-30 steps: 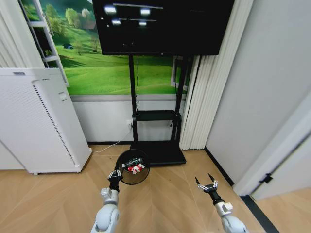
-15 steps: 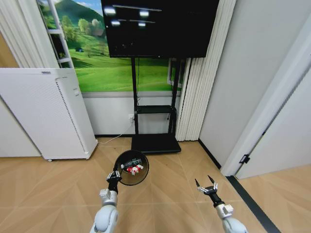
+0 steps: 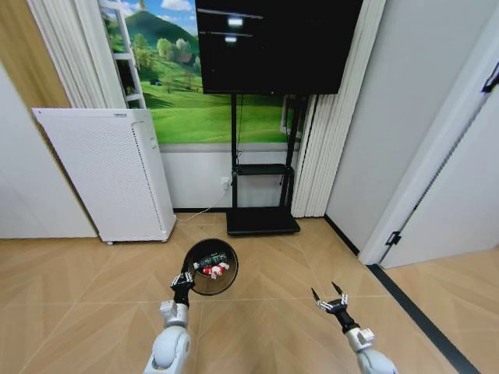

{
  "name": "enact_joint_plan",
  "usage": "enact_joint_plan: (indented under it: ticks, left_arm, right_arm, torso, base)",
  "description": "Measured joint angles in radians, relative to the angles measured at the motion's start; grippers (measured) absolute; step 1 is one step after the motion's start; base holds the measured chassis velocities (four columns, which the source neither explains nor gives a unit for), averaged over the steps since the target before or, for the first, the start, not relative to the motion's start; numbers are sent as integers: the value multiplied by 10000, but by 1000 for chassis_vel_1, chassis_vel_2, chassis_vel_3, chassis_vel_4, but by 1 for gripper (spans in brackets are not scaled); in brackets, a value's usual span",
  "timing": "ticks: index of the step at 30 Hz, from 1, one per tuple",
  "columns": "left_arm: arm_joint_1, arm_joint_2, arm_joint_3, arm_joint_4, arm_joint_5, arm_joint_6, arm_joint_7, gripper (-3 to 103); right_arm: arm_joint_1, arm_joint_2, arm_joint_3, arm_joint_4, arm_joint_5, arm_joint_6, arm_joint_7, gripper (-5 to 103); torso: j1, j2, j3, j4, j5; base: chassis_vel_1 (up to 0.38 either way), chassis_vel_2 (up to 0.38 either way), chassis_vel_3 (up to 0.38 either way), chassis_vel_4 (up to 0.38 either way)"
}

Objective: Pick up the trash bin and place the garbage on the floor into it.

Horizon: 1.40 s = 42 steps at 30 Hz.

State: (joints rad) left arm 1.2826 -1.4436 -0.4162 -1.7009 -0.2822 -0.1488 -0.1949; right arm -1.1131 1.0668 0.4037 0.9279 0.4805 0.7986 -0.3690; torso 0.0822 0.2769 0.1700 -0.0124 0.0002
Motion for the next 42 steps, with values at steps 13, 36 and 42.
enact_joint_plan:
  ticks: [13,36,42]
  left_arm:
    - [-17,-169,-7,172,156,-51,27,3]
    - [-209,-105,-313,618,-195,143,-214,3]
    - [-238,-125,-321,715,-200,145,-208,3]
  right_arm:
    - [-66,-64,133,-111,-292,1,-122,100]
    - [195,49,13,-513,62,3,-681,100]
    - [259,134,7,-620,168,3,-907,100]
  torso:
    - [6,-2,4,-2,-1]
    - [6,-1,5,0,-2]
    - [2,0,2,-1,-2]
  base:
    - [26,16,-14,-16]
    - [167,35,-178,-39]
    - [64,49,-42,-48]
